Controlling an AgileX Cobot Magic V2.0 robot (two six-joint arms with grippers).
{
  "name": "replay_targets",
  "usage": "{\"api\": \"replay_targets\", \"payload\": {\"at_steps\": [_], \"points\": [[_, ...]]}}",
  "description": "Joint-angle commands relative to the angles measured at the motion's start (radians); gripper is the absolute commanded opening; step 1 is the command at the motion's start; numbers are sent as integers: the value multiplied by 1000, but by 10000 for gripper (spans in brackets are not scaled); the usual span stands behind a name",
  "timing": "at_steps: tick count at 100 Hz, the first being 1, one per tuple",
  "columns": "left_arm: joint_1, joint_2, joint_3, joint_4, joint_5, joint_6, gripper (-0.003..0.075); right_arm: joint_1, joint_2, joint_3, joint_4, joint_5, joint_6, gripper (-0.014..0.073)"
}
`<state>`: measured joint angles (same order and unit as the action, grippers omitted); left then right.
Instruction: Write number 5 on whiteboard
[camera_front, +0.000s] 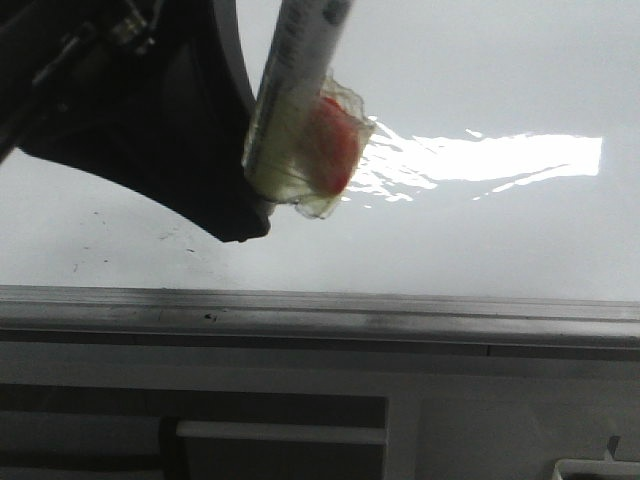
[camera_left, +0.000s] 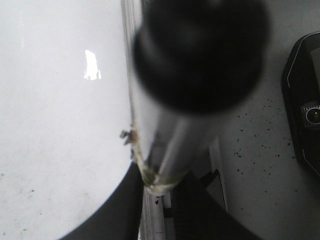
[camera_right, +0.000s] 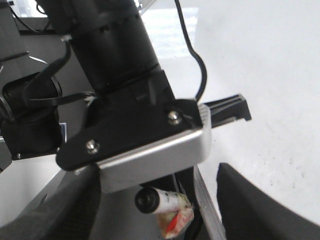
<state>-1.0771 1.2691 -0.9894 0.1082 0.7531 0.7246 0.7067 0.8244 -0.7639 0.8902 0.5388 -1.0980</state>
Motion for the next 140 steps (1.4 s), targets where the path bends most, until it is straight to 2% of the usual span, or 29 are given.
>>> {"api": "replay_targets", "payload": {"at_steps": [1,35,88,128,140], "points": [[-7,-20,-34,-12,-60,-8,-20,-34,-4,-26,31,12,9,440],[-7,-20,-34,-12,-62,-8,-20,-50,16,21,33,77,13,440],[-7,-20,-34,-17,-91,-8,-20,-50,96,14,136,18,-9,440],[-7,-20,-34,-17,-102,-8,-20,23,154,14,151,-49,-49,440],[-7,-20,-34,-17,-102,-8,-20,23,174,14,151,-44,-49,411]]}}
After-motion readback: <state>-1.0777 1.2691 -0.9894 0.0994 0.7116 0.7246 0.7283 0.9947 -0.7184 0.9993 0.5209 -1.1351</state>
